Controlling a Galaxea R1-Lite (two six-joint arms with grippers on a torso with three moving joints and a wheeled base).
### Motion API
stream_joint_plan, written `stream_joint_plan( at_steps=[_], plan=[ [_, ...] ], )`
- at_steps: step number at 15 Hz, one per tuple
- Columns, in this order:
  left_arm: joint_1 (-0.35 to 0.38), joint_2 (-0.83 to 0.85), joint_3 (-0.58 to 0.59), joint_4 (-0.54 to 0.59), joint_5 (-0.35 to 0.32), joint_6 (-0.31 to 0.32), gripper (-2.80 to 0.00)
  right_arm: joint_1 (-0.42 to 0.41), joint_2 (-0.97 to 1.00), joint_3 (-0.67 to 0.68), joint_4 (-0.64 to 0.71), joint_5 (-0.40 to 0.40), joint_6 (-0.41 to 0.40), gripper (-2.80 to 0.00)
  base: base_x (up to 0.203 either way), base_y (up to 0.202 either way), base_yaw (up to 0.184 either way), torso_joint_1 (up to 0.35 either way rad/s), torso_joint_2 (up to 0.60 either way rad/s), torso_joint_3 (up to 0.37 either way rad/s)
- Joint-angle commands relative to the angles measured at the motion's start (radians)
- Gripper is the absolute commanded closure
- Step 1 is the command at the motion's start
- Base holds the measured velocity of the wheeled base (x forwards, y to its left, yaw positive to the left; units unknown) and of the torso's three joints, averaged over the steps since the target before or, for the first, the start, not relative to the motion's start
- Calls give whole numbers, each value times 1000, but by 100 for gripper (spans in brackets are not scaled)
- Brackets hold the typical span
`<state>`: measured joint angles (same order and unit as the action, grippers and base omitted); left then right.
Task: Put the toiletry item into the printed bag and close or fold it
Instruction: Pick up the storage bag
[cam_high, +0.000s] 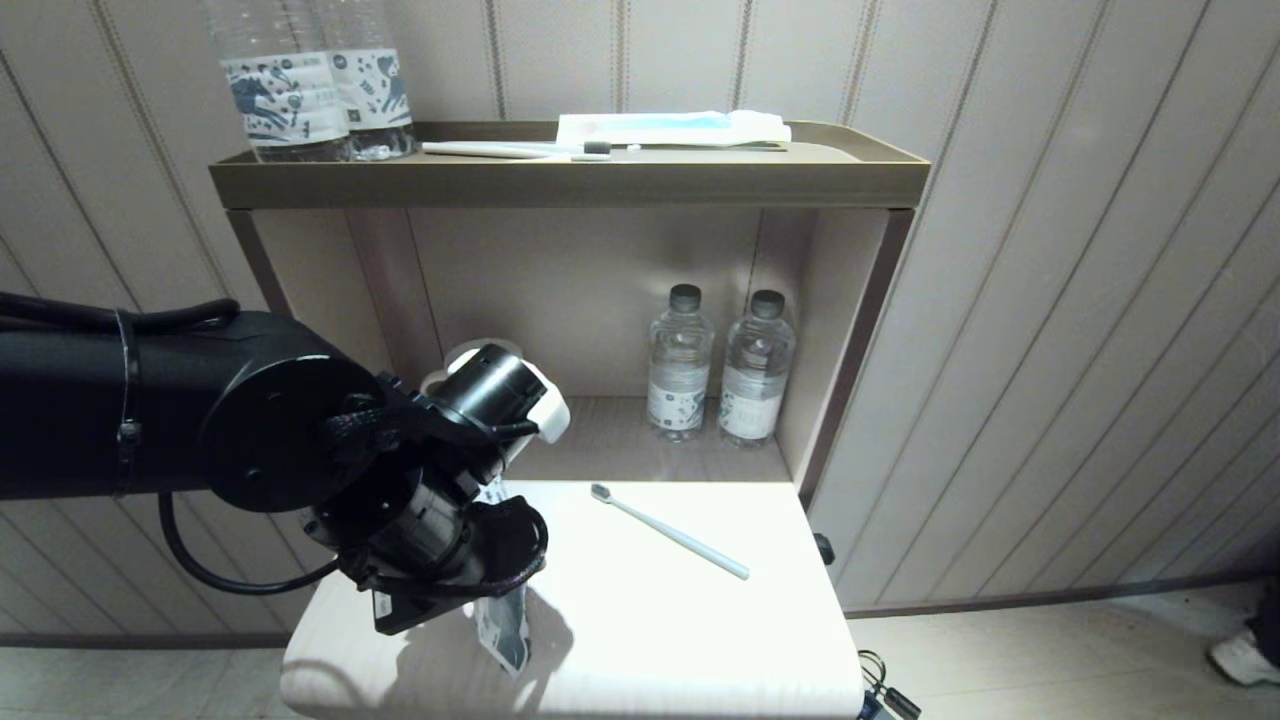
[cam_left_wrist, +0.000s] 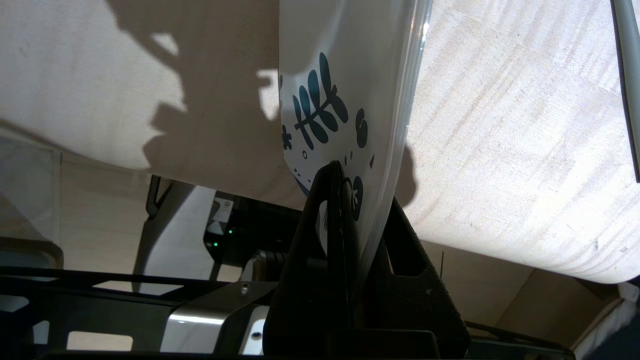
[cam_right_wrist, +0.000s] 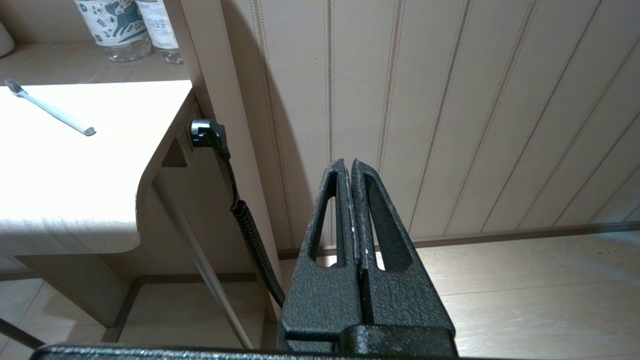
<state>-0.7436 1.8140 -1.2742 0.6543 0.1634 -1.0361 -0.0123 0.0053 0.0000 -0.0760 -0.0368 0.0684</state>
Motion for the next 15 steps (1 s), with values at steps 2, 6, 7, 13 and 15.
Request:
stream_joint_plan(
  at_steps=[2, 6, 7, 13, 15],
  plan=[
    [0, -12, 12, 2, 4, -2, 0, 0, 1, 0, -1, 0, 1, 0, 0, 0, 0, 0, 0, 0],
    [-24, -149, 45, -17, 1, 144, 0, 0, 1, 0, -1, 0, 1, 0, 0, 0, 0, 0, 0, 0],
    [-28, -206, 52, -33, 2, 225, 0, 0, 1, 0, -1, 0, 1, 0, 0, 0, 0, 0, 0, 0],
    [-31, -481, 57, -129, -55, 713, 0, 0, 1, 0, -1, 0, 1, 0, 0, 0, 0, 0, 0, 0],
    [-30, -536, 59, -127, -161, 853, 0, 0, 1, 0, -1, 0, 1, 0, 0, 0, 0, 0, 0, 0]
  ],
)
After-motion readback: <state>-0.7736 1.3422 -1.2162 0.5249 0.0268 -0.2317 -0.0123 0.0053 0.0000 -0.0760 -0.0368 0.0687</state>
